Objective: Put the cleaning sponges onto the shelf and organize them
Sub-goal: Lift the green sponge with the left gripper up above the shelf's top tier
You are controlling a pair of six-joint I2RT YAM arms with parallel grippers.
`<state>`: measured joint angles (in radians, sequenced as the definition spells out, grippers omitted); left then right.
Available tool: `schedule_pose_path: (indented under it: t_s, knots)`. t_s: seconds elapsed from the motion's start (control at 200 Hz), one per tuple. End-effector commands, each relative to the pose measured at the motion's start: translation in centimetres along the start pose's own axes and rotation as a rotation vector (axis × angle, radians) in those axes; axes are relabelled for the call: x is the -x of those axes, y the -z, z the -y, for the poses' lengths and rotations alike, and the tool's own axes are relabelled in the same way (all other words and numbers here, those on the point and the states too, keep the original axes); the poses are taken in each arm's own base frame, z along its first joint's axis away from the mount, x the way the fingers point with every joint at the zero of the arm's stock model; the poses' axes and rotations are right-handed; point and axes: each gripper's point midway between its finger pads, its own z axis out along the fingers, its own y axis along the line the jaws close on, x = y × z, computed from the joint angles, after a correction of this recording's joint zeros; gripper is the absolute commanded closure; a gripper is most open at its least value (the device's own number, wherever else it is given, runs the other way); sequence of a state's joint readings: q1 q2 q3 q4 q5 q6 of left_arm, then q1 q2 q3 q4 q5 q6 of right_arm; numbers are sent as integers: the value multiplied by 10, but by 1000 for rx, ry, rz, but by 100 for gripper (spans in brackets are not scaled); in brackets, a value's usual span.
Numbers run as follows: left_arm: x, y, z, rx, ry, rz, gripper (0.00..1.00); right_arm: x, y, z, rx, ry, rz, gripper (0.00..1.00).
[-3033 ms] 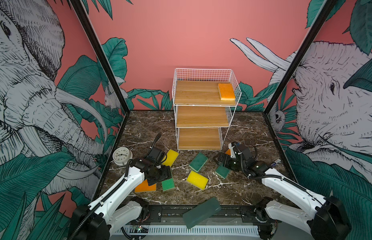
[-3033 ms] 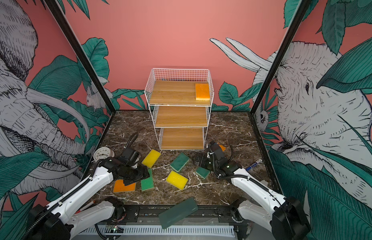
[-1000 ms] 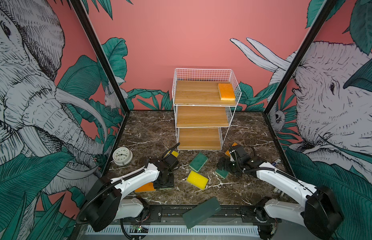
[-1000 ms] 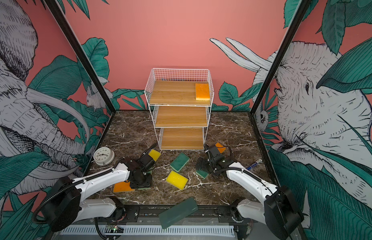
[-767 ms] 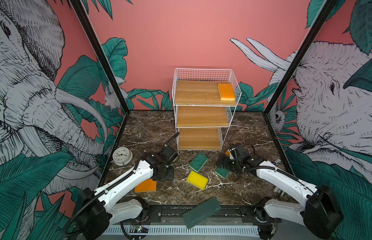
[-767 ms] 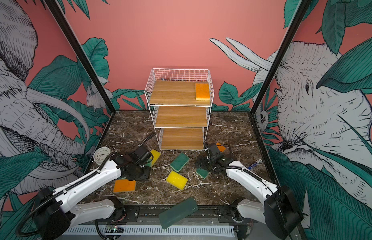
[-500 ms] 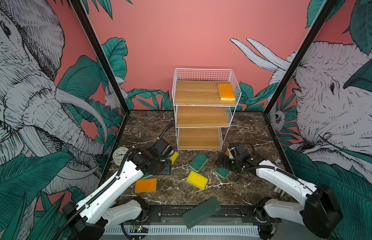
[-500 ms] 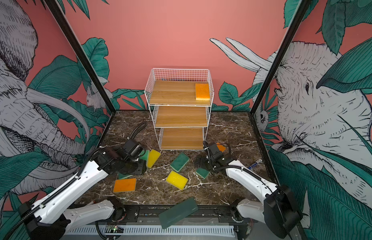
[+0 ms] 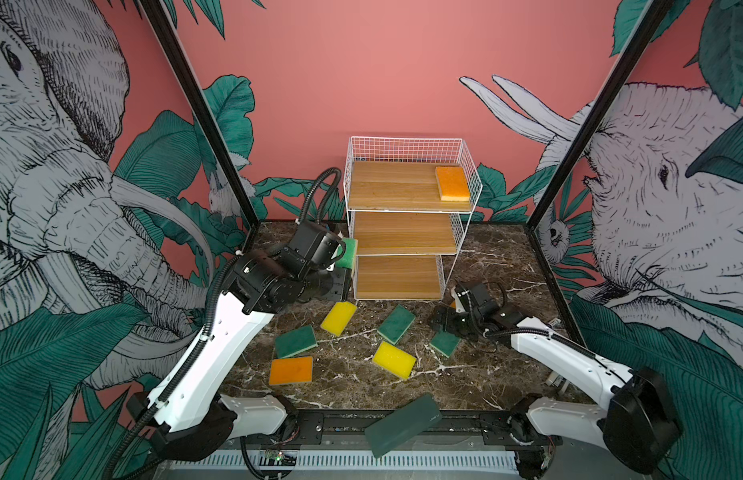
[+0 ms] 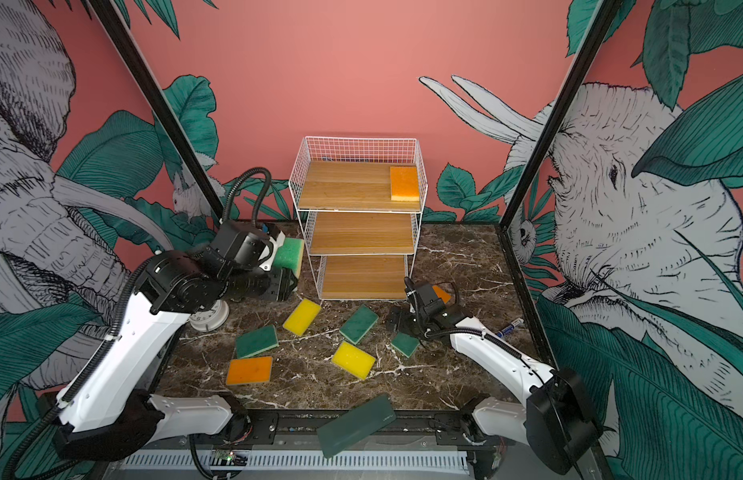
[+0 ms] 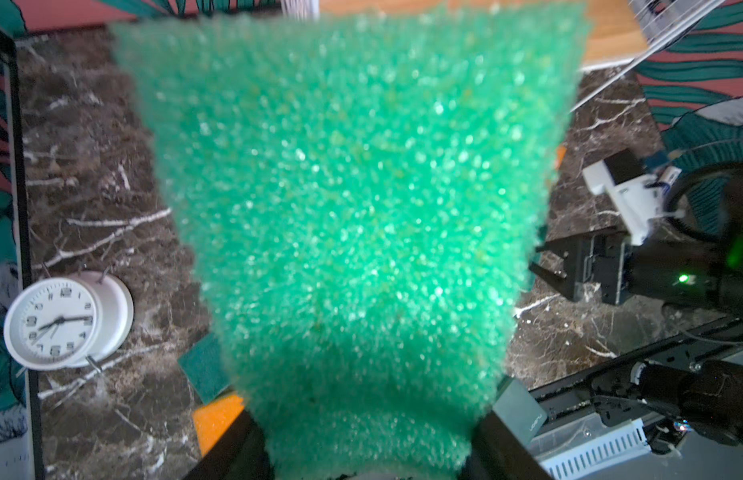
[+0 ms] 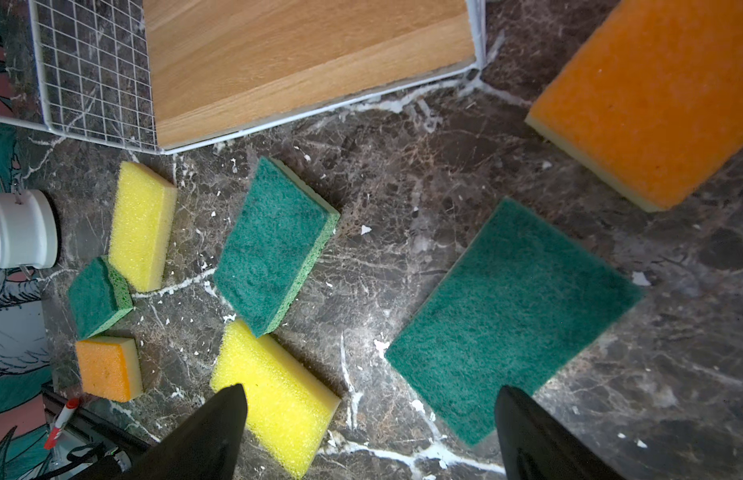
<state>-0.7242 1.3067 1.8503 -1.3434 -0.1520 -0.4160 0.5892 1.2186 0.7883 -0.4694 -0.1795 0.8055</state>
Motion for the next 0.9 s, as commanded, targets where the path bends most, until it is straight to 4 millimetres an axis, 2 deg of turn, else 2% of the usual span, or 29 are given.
schedule_pose_path:
  t_s: [0.0, 0.14, 0.395, 0.56, 0.705, 0.89]
  knots:
    - [26, 8, 9, -12, -67, 46, 38, 7, 3, -12, 30, 36, 6, 5]
    - [66, 20, 27, -63, -78, 138, 38, 5, 1, -12, 36, 33, 2, 5]
    - [125, 38, 55, -171, -86, 360, 38, 0, -4, -16, 76, 15, -14, 6]
    - [156, 48, 60, -170, -89, 495, 38, 2, -4, -21, 97, 14, -16, 6]
    - [179, 52, 55, -121, -74, 589, 38, 3, -4, -24, 110, 10, -15, 7]
    - [202, 46, 60, -105, -84, 633, 37, 0, -6, -24, 112, 4, -29, 7]
